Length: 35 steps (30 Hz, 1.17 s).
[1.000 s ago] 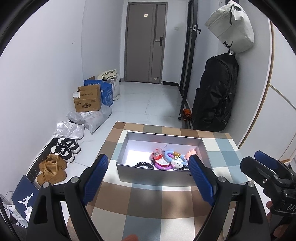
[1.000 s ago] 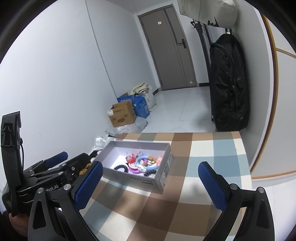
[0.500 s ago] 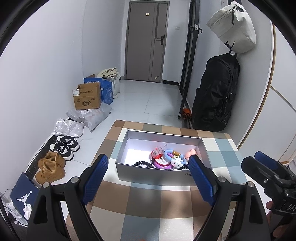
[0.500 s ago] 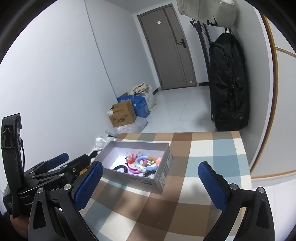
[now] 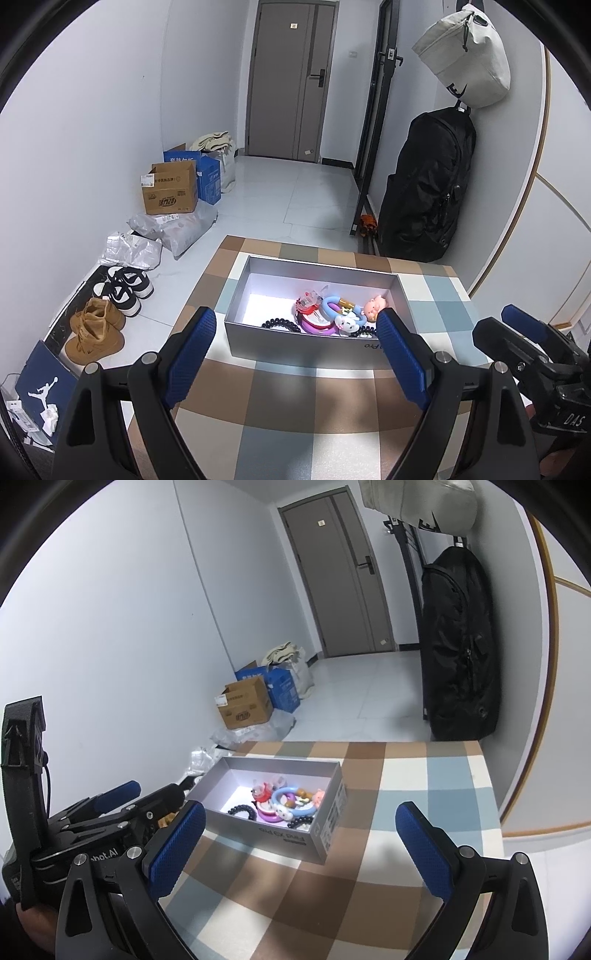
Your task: Organize jewelry
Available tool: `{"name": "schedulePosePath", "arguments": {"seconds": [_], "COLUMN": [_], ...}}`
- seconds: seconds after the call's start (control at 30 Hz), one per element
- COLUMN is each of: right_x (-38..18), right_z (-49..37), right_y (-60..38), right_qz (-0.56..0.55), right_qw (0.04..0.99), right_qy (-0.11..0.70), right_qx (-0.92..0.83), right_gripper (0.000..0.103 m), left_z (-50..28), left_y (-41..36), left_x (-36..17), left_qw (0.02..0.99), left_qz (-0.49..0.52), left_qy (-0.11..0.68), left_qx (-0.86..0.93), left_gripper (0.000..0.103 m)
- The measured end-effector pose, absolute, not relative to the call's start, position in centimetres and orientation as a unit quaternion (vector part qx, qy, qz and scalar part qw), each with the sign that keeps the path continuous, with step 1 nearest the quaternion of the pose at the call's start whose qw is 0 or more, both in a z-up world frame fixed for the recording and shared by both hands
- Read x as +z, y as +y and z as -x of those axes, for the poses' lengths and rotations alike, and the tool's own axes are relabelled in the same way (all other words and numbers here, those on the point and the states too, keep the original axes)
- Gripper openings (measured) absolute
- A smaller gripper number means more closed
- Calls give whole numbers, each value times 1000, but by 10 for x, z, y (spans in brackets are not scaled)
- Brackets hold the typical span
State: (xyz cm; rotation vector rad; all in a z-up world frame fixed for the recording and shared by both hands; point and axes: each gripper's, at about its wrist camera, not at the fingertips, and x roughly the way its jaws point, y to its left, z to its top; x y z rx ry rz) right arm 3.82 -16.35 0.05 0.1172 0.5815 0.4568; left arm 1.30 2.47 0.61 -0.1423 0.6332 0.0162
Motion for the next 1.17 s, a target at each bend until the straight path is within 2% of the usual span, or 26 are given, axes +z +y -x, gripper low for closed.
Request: {"name": "schedulePosePath", "arguments": {"seconds": [1.17], "right_x": [-5], "right_z": [-41], "right_y": [-161], "right_qz": [-50], "right_qw": [927], "right_qy": [298], "right_qx": [223], "right_gripper": [103], "left_z": [-14], "left_y": [34], "left_x": [5], "left_qw": [943], "left_qz": [102], "left_qy": [317], "left_qx": [-3], "left_gripper": [85]}}
